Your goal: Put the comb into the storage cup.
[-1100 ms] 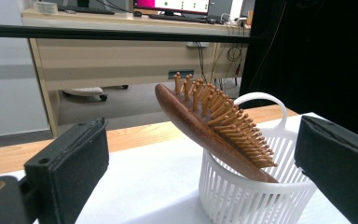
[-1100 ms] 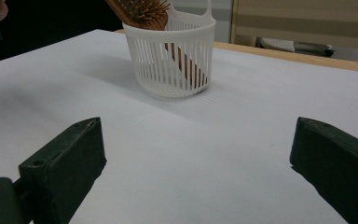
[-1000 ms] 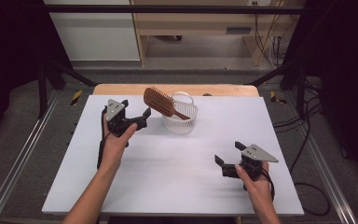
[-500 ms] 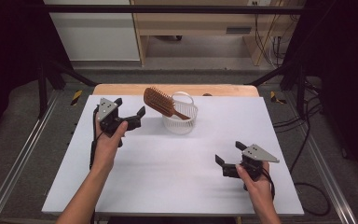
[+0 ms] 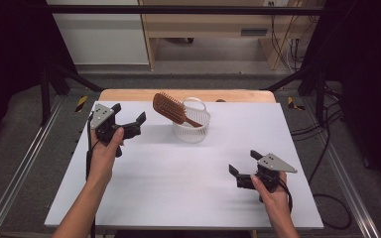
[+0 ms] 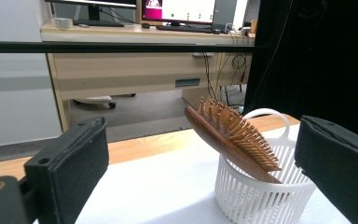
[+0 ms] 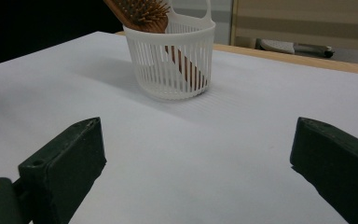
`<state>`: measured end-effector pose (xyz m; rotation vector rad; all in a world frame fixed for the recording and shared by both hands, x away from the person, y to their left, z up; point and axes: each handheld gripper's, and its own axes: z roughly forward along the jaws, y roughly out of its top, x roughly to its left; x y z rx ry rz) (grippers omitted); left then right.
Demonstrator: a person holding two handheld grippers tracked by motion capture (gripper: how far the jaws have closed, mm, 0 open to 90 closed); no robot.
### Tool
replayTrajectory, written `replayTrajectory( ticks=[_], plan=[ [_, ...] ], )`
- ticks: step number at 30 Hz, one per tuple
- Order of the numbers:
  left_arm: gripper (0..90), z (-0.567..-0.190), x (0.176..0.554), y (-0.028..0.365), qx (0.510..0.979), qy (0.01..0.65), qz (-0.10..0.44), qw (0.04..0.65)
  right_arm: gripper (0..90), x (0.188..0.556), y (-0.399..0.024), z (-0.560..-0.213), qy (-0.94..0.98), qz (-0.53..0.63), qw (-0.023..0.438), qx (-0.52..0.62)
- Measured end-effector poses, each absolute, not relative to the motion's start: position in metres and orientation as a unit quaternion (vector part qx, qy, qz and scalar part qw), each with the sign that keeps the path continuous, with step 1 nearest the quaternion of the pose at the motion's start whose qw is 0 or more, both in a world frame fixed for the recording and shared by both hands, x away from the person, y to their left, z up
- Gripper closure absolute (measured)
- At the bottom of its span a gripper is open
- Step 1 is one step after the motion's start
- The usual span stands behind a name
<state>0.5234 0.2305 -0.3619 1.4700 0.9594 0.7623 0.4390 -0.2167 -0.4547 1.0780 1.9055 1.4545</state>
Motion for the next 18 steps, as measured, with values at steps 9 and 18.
replayTrajectory(
  ticks=[9,18],
  plan=[
    [2.8,-0.357,0.519,0.245,0.623,0.417,0.329,0.575,3.3,0.438,-0.217,-0.454,0.7,0.537,0.255,0.396],
    [2.7,-0.349,0.51,0.252,0.629,0.408,0.332,0.573,3.3,0.438,-0.217,-0.454,0.7,0.537,0.256,0.395]
  ],
)
